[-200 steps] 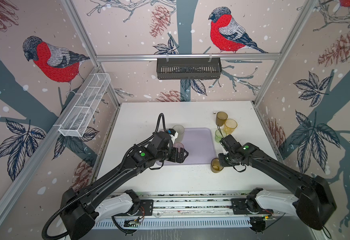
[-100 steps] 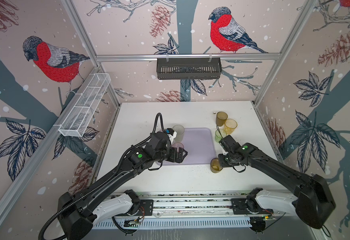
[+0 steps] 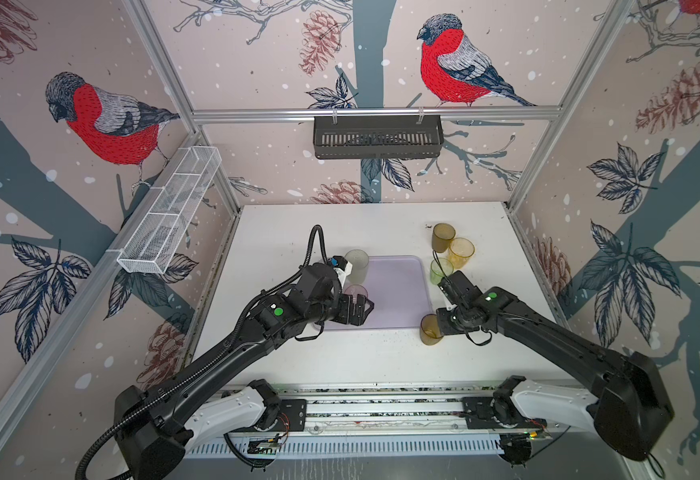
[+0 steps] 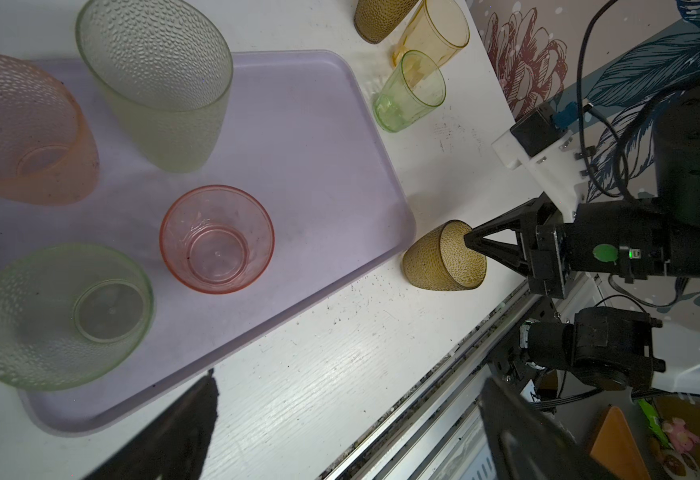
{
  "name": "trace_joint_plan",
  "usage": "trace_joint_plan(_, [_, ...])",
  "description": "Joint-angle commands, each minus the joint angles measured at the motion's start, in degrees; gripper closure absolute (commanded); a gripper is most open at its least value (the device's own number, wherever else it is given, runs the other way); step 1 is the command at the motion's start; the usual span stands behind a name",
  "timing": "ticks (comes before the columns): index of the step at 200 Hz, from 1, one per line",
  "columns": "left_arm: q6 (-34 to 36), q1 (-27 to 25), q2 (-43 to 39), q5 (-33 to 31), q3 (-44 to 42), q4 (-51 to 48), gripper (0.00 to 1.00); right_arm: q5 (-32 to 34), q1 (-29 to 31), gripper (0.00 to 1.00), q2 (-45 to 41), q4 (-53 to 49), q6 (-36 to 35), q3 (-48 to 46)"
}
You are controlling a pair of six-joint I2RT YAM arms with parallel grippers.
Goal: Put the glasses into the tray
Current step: 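Lift the dark amber cup with the right gripper toward the tray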
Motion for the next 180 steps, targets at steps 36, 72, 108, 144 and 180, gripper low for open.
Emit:
trace_joint_plan(36, [-0.64, 0.03, -0.38, -0.99, 0.31, 0.85, 0.02, 1.35, 0.23, 0.96, -1.74, -1.77, 0.10, 0.99])
trace_joint_plan(72, [-1.18, 0.06, -0.55, -1.08, 0.10, 1.04, 0.02, 1.88, 0.57, 0.97, -2.29, -3.25, 0.10, 3.15])
trace_joint_plan(108, [-1.73, 0.07, -0.87, -1.09, -0.32, 1.20, 0.02, 2.45, 0.81, 0.97, -2.27, -4.37, -0.16, 5.23])
trace_joint_plan(144, [-2.71, 0.05, -1.25, -1.12, -0.98, 1.82, 0.02, 2.45, 0.90, 0.98, -1.51, -5.04, -0.73, 7.34])
trace_joint_plan(180, [-3.22, 0.05, -1.82, -1.96, -1.36, 1.85, 0.02, 2.70, 0.97, 0.98, -0.47, -5.93, -1.39, 10.29])
